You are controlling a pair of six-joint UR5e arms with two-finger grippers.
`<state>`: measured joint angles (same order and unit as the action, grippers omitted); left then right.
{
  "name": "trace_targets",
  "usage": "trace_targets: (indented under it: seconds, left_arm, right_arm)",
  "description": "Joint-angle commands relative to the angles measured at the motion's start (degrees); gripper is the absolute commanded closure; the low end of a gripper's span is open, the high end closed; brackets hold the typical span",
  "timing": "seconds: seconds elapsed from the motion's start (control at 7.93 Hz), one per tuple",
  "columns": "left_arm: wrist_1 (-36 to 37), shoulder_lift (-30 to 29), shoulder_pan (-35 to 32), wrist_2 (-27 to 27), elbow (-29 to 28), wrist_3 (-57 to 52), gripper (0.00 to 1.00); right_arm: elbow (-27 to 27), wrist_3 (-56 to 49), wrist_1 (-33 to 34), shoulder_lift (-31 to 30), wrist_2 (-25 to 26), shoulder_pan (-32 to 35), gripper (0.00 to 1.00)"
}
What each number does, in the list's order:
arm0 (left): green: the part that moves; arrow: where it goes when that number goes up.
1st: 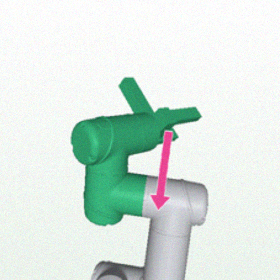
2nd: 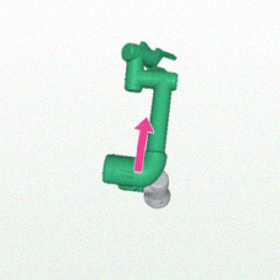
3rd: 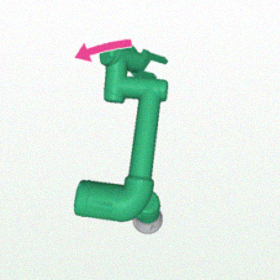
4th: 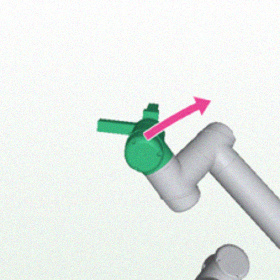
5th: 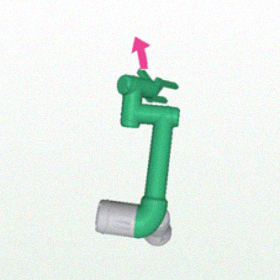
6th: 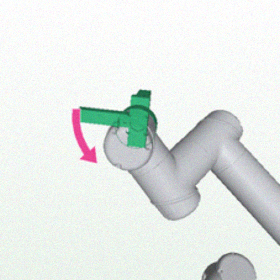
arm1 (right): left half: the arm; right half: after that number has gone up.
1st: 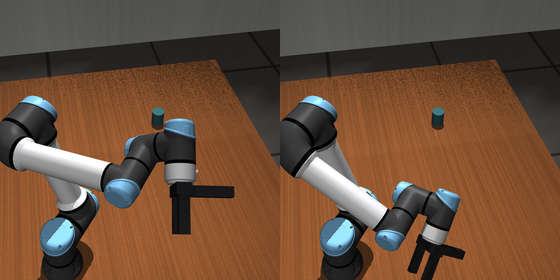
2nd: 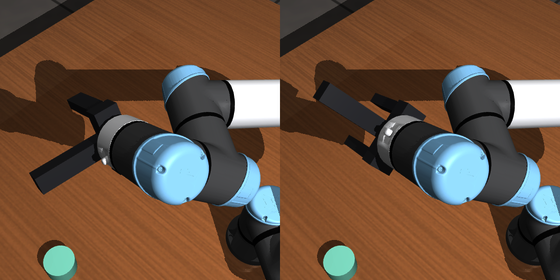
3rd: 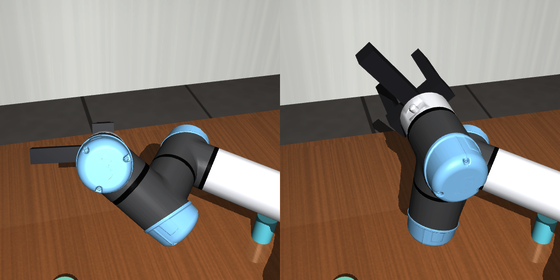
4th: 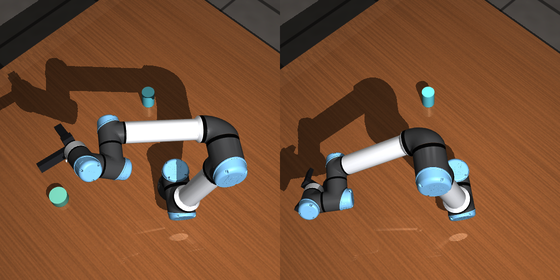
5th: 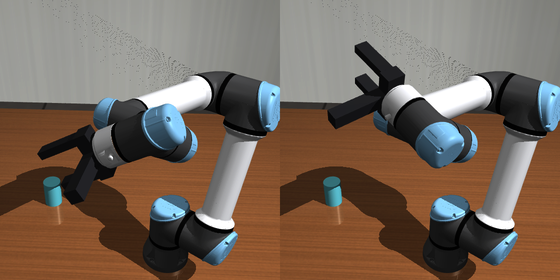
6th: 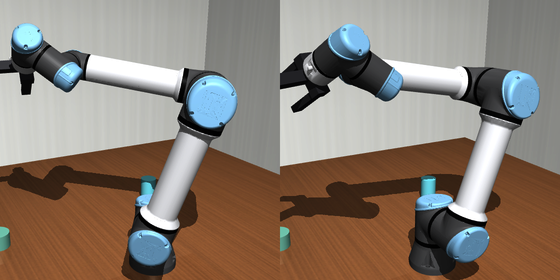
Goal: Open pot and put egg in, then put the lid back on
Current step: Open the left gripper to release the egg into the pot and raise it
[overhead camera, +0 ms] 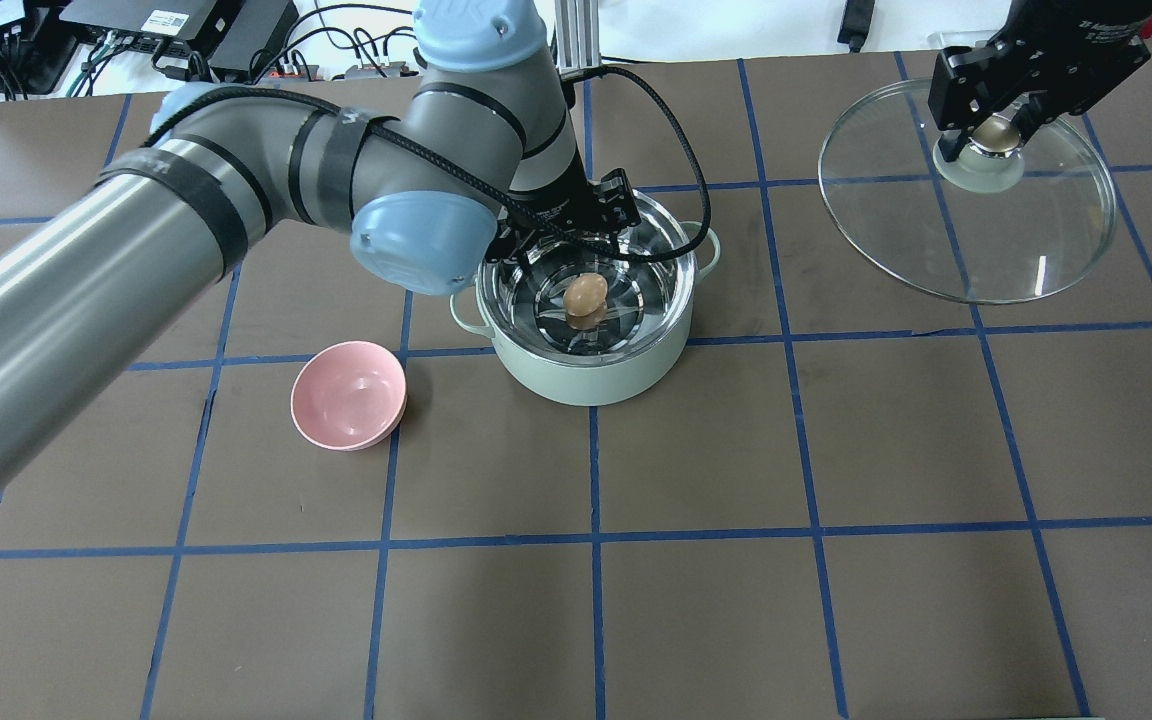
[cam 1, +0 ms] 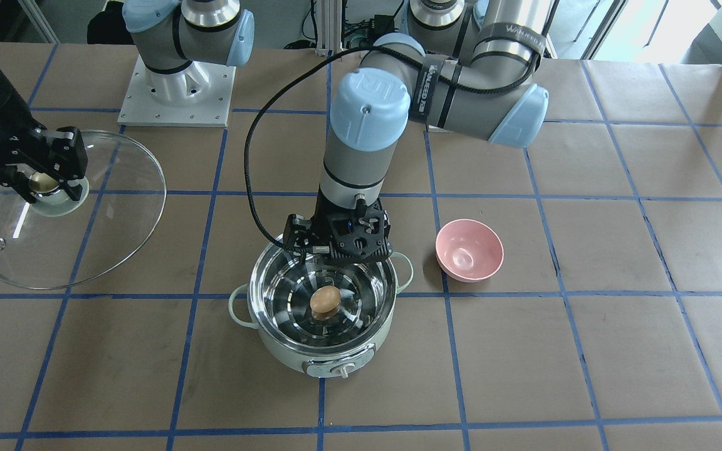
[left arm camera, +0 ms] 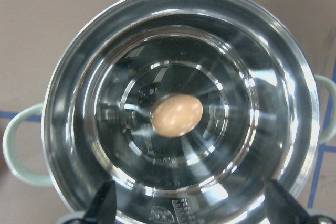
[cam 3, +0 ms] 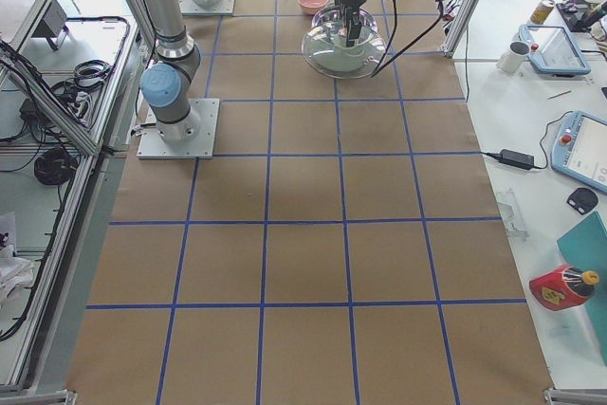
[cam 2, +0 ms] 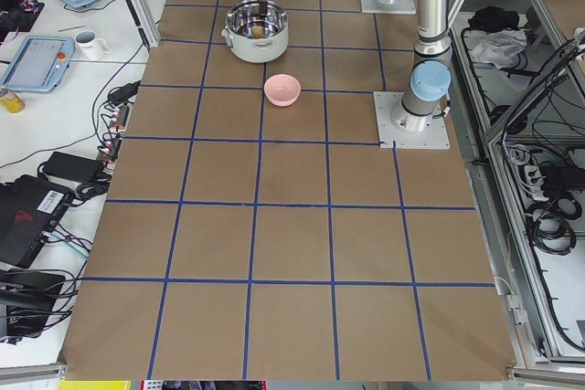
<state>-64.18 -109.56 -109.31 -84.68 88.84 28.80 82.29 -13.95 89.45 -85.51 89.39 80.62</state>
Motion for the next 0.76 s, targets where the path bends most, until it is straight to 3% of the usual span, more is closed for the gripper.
trace_targets:
  seconds: [0.0, 0.38, 0.63]
  left_arm:
    - [-15.23, 10.46, -0.20, -1.18, -2.26, -1.56, 0.00]
    - [-25.52, 18.48, 0.32, -0.93, -1.38, -1.82, 0.00]
    - [-26.26, 19.73, 1.02, -1.54, -1.91, -11.36, 0.00]
  right_arm:
    - [0.06, 6.97, 0.19, -0.01, 0.09, 2.50, 1.00]
    - [0.15, 21.02, 5.70, 2.44, 0.26, 13.21, 1.00]
    - [0.15, 31.31, 10.89, 5.77, 0.17, 20.24, 1.00]
